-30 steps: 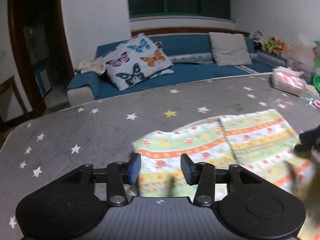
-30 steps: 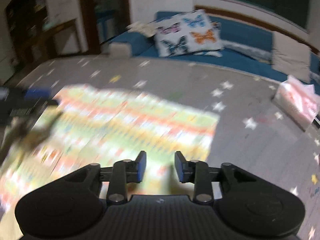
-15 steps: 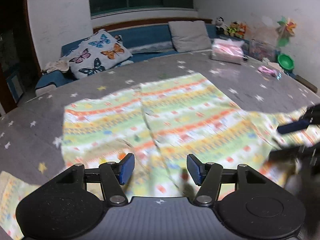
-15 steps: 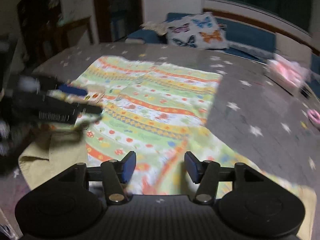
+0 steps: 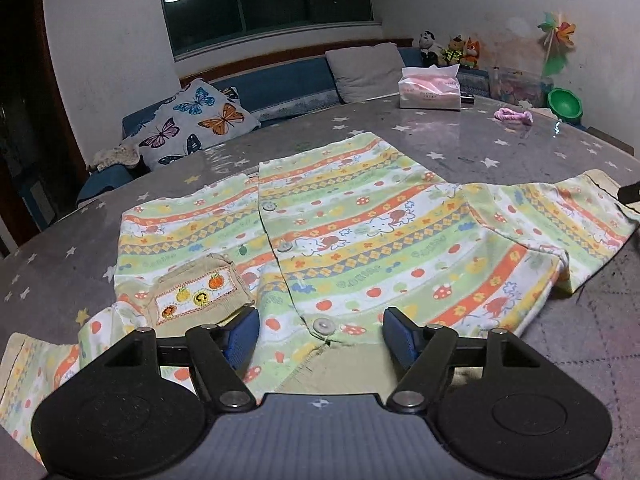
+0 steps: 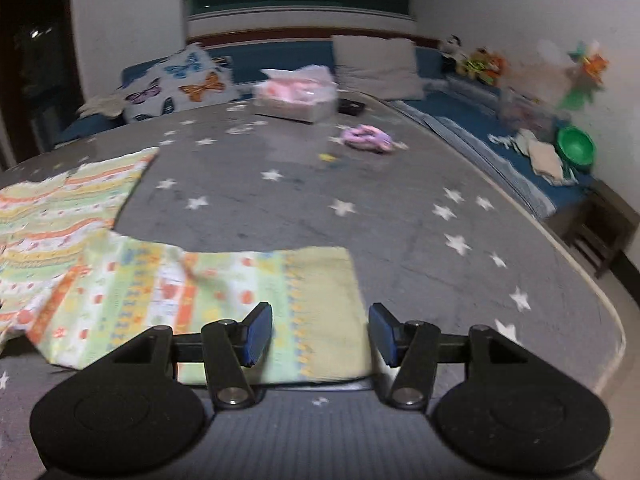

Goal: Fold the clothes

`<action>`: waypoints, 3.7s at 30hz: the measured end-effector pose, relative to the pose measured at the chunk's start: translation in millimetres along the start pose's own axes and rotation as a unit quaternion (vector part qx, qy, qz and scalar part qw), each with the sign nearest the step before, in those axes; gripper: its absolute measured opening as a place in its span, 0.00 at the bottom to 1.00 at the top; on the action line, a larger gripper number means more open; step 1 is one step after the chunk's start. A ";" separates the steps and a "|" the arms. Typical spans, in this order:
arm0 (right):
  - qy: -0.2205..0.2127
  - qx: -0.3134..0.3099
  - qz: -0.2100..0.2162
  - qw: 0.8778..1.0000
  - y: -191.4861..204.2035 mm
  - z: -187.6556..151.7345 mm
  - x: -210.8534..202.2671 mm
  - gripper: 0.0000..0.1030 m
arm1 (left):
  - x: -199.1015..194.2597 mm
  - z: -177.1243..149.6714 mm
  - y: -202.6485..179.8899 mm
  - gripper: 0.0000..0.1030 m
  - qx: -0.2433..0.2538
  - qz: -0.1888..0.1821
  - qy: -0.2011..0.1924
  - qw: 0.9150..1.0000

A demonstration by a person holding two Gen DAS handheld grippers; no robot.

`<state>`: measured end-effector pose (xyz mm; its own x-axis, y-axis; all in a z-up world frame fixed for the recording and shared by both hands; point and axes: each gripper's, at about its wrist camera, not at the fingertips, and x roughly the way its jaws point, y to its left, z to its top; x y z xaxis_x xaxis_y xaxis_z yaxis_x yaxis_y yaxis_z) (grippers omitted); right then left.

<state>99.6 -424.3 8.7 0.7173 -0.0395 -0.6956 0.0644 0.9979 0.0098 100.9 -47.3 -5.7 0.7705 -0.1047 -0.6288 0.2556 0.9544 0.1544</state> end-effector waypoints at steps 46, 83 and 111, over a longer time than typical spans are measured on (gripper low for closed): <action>-0.033 -0.057 0.040 0.997 41.4 43.2 29.8 0.28 | -53.6 -24.9 26.7 0.73 -0.045 0.017 -0.022 0.999; 0.007 -0.287 0.247 0.925 254.0 -5.4 4.1 0.58 | -73.7 -79.4 269.6 0.07 -0.295 0.275 -0.020 0.915; 0.011 -0.280 0.253 0.926 247.0 -3.1 9.4 0.65 | 18.8 32.9 212.3 0.64 -0.251 0.024 0.002 0.968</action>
<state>120.1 -178.0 2.4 0.5428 0.4356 -0.7181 -0.6504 0.7590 -0.0312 188.9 144.1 40.3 0.7717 -0.0571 -0.6334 -0.0973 0.9736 -0.2063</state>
